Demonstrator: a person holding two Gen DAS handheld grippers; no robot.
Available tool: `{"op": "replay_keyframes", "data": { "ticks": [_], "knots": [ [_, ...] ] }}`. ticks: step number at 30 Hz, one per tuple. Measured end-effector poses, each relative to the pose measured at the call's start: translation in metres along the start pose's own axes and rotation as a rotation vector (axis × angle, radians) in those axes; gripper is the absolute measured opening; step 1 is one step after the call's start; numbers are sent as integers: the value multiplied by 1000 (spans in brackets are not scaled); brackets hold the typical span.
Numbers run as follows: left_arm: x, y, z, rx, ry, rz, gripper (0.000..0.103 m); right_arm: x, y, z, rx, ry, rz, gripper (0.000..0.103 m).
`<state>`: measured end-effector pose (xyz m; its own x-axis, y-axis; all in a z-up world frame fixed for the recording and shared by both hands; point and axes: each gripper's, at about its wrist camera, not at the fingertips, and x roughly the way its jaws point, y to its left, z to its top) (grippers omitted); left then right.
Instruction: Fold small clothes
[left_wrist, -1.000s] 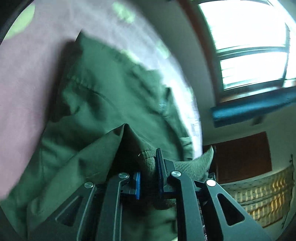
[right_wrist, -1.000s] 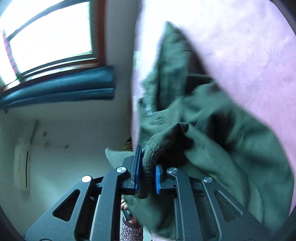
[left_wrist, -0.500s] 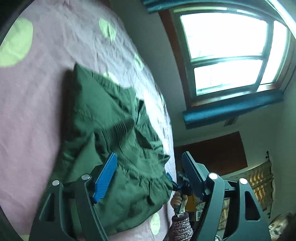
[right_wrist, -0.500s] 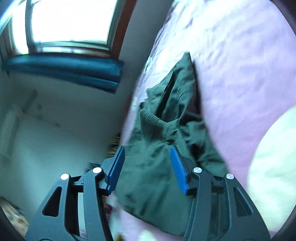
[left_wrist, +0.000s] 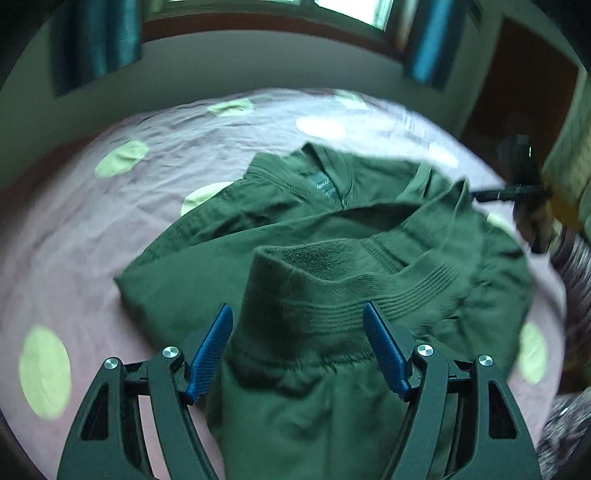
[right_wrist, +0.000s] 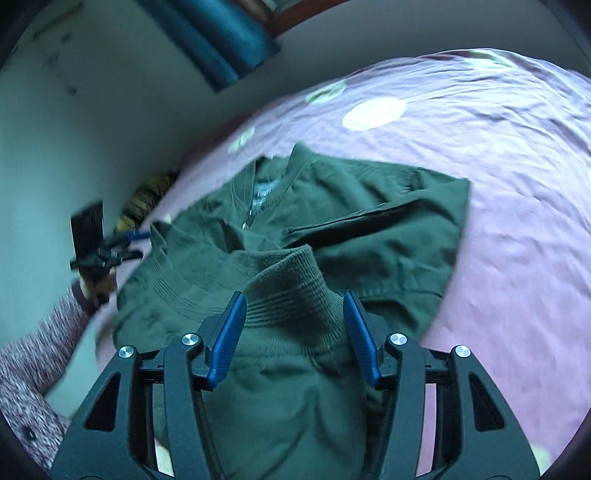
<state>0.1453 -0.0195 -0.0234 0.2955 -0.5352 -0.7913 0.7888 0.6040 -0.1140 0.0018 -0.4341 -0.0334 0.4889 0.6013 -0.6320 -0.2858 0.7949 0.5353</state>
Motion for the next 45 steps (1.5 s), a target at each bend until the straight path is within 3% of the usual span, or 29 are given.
{"op": "replay_keyframes", "data": {
  "ticks": [3,6,8,10,11,14,20,25,29,35,45],
  "knots": [
    [17,0,3,53,45,12,64,7,2,0,-46,36,-19,56],
    [25,6,6,43,65,56,40,12,4,0,-56,33,-49,51],
    [28,8,5,38,70,72,22,9,6,0,-56,19,-65,30],
    [26,1,2,66,51,106,15,1,13,-2,-65,-2,-71,14],
    [25,-4,0,83,38,133,13,-3,19,-5,-78,-17,-94,13],
    [15,-20,-5,104,-20,206,10,-12,32,-11,-78,-57,-117,11],
    [-12,-25,-1,27,-114,255,10,-31,50,-5,-67,-168,-139,9],
    [-26,-10,35,-56,-184,344,10,-44,48,33,-49,-280,-140,9],
    [-15,16,78,-119,-207,396,10,-33,33,72,-15,-319,-171,9],
    [37,45,106,-149,-119,447,9,12,-10,109,70,-247,-234,9],
    [84,78,79,-250,-27,405,10,69,-71,99,232,-131,-217,9]
  ]
}}
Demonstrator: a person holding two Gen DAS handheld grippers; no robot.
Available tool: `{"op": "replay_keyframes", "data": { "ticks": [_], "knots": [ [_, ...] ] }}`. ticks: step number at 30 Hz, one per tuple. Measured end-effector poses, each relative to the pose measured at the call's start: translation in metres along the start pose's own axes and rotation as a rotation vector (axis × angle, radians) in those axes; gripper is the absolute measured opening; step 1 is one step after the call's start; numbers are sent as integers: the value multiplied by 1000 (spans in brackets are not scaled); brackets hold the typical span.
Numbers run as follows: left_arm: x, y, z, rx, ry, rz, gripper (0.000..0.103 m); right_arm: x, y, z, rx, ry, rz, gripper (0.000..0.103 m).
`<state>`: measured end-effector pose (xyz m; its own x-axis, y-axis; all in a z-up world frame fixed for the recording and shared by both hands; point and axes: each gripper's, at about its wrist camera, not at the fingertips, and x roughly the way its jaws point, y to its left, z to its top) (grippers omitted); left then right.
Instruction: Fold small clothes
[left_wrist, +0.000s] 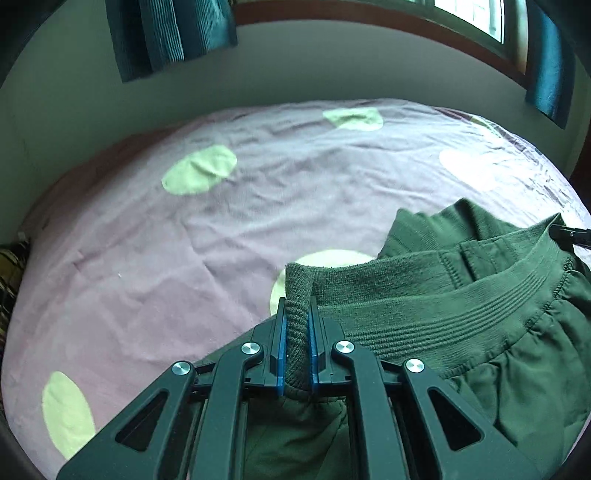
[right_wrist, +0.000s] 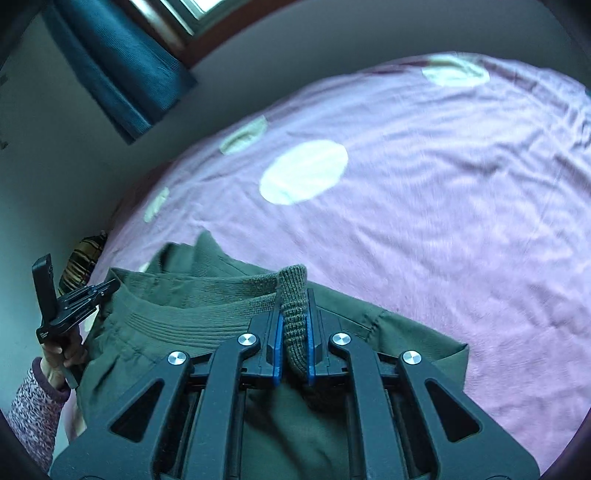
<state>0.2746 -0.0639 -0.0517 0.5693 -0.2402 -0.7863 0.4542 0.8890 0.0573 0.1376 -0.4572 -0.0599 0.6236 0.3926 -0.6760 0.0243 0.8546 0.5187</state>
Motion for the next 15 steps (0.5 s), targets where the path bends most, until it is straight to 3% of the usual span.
{"op": "replay_keyframes", "data": {
  "ticks": [15],
  "knots": [
    [20,7,-3,-45,33,-27,11,13,-16,-1,85,23,46,9]
  ]
}}
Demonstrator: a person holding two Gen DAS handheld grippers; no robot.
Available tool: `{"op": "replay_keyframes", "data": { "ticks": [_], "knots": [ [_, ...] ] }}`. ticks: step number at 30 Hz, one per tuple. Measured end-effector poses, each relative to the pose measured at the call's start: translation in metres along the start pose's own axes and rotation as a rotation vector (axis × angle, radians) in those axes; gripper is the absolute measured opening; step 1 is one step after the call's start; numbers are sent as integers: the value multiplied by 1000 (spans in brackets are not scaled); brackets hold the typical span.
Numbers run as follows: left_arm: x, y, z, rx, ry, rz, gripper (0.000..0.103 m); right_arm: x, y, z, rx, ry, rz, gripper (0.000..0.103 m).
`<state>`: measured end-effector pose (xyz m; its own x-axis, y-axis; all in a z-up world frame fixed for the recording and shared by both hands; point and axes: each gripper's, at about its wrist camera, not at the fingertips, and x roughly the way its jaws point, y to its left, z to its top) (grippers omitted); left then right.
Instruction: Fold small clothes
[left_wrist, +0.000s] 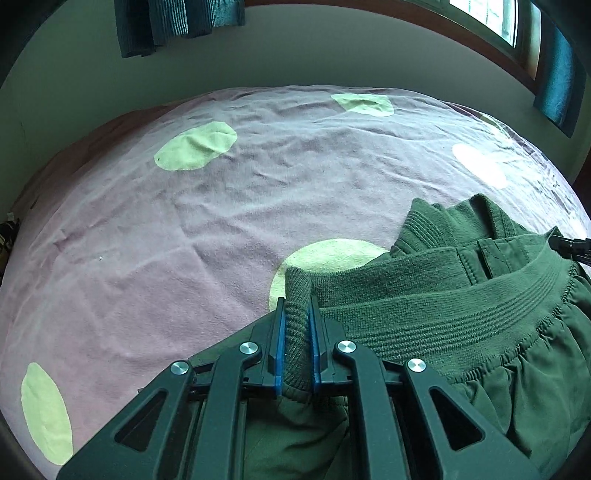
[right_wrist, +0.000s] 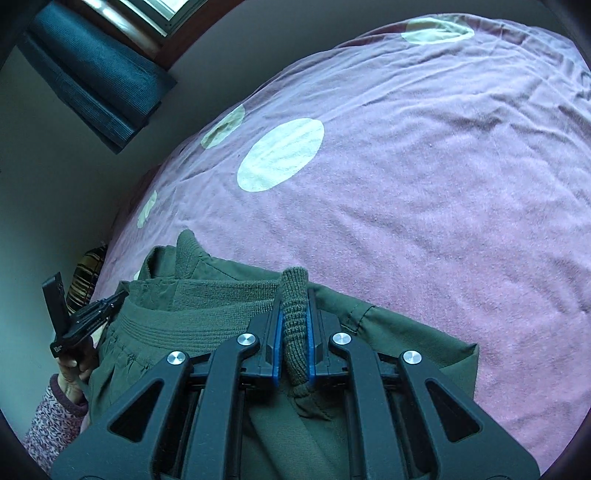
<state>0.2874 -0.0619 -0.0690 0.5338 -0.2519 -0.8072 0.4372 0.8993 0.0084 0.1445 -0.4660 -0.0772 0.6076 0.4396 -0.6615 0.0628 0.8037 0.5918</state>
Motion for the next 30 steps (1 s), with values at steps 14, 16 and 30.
{"op": "replay_keyframes", "data": {
  "ticks": [14,16,30],
  "knots": [
    [5,1,2,-5,21,2,13,-3,-9,2,65,3,31,9],
    [5,1,2,-1,22,5,13,-3,-10,2,73,2,26,9],
    [-81,32,-23,-110,-67,-97,30,-89,-12,-23,100,-125,22,40]
  ]
}}
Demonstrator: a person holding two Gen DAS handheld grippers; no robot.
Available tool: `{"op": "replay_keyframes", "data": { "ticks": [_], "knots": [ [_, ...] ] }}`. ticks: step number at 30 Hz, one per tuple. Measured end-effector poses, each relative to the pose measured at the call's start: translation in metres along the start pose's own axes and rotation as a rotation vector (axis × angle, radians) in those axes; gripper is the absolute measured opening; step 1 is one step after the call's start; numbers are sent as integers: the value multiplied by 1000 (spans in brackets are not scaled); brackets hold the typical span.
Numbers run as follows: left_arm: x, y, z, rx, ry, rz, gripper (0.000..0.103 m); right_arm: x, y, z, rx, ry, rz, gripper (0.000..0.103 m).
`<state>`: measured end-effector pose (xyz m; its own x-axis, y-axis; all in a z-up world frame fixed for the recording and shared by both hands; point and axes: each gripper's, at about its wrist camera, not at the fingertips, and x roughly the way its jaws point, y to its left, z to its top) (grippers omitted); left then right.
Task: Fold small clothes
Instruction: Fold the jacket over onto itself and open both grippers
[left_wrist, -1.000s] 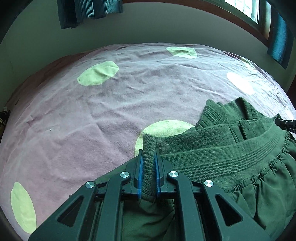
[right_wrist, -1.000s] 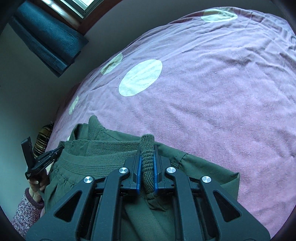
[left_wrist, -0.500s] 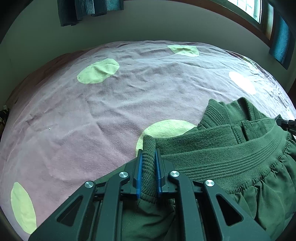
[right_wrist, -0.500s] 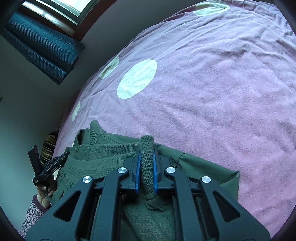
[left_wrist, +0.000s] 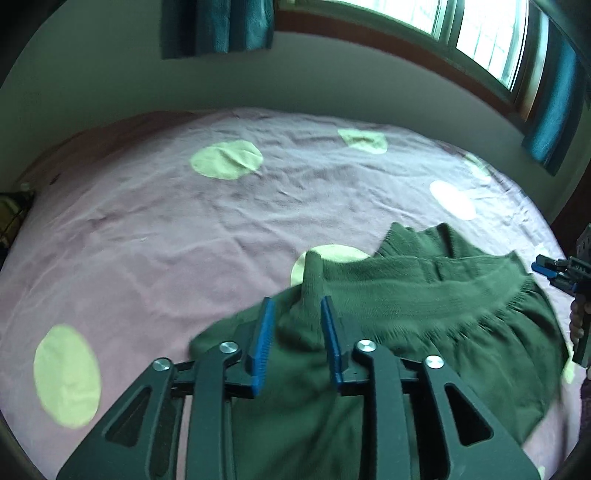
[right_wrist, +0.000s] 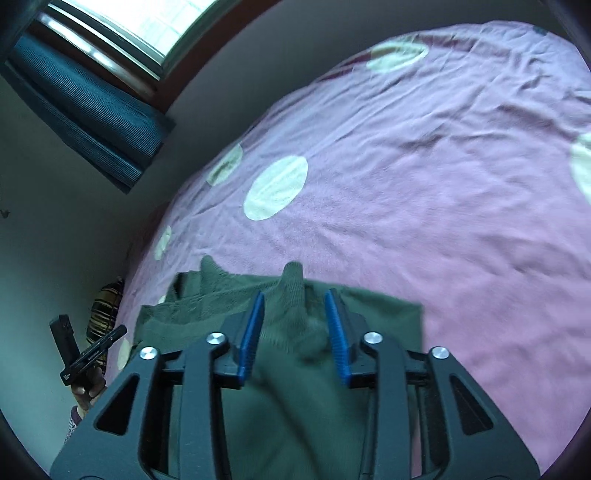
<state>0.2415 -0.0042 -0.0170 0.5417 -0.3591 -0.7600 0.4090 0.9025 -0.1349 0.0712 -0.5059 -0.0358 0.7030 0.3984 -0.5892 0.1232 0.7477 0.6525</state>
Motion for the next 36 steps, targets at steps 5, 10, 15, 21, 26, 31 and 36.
{"op": "replay_keyframes", "data": {
  "ticks": [5,10,15,21,26,31,36],
  "knots": [
    [-49,0,-43,-44,-24,-36,43,-57,-15,-32,46,-51,-40,57],
    [-80,6,-103,-173,22,-88,49,-106,-50,-80,181,-88,-58,58],
    [-96,11,-158,-337,74,-131,49,-128,-59,-125,278,-90,-12,58],
    [-87,23,-192,-515,95,-181,53,-113,-58,-162,373,-16,106,62],
    [-80,27,-180,-535,49,-188,58,-95,-49,-158,367,-45,125,64],
    [-61,36,-165,-605,21,-152,58,-80,-38,-149,338,-90,75,66],
    [-53,40,-157,-618,34,-80,38,-69,-35,-153,343,-64,19,26]
  ]
}}
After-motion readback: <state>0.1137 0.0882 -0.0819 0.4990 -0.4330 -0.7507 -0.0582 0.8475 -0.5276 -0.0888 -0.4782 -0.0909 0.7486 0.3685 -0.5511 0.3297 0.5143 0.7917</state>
